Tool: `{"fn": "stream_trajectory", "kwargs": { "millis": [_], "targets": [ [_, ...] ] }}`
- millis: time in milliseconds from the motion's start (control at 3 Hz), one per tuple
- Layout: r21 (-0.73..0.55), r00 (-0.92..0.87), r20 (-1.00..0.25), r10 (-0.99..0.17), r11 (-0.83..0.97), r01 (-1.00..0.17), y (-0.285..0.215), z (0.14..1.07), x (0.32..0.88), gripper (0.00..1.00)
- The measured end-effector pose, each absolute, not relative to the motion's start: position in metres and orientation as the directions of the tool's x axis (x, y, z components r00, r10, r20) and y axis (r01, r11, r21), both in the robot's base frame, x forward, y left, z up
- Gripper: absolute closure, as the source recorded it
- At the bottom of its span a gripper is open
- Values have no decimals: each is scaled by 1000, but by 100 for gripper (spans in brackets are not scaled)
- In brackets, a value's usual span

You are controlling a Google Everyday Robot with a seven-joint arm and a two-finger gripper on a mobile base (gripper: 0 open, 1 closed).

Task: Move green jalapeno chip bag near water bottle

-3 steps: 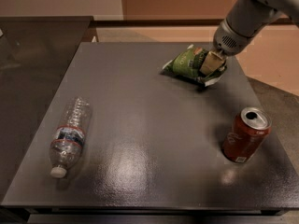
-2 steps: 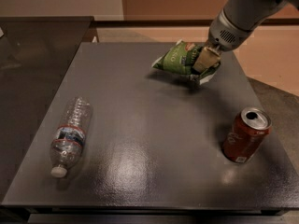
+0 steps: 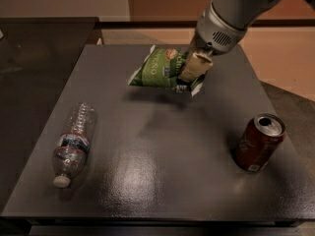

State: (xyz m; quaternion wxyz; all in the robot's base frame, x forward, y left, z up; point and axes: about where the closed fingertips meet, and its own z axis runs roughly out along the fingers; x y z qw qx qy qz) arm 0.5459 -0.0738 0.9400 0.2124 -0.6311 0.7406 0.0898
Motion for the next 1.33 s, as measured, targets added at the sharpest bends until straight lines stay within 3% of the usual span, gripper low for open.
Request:
{"fn": "stream_trajectory", "kwargs": {
  "millis": [1000,1333],
  "targets": [
    [-89,140,-429,-892,-113,-990,-10,906,496,100],
    [-70,164,-433,-886,-148,-986,-1,894,491,92]
  ]
}}
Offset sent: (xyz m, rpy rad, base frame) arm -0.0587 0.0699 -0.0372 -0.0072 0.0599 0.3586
